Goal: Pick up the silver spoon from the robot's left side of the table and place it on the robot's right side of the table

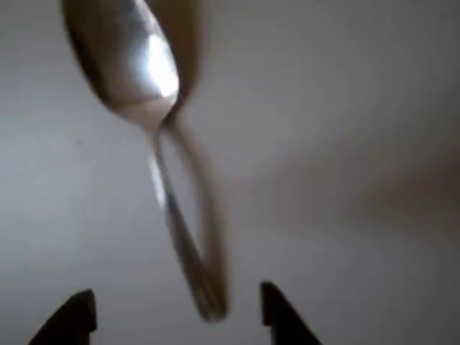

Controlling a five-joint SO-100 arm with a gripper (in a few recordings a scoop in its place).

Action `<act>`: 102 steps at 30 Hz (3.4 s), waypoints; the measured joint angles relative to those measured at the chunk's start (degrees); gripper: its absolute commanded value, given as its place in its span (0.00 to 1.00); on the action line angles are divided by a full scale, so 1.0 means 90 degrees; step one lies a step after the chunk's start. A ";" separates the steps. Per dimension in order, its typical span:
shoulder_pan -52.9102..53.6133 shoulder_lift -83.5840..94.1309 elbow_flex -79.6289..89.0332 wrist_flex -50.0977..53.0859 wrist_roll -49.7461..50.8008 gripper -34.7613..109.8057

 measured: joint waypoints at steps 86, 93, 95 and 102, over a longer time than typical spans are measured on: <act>0.3301 -0.0840 0.0615 0.1094 0.7871 0.23; 0.3750 -0.1172 -0.0273 0.2031 0.7207 0.23; 0.3887 -0.1123 -0.0342 0.2197 0.7021 0.23; 0.4482 0.0020 -0.0361 0.2432 0.6191 0.23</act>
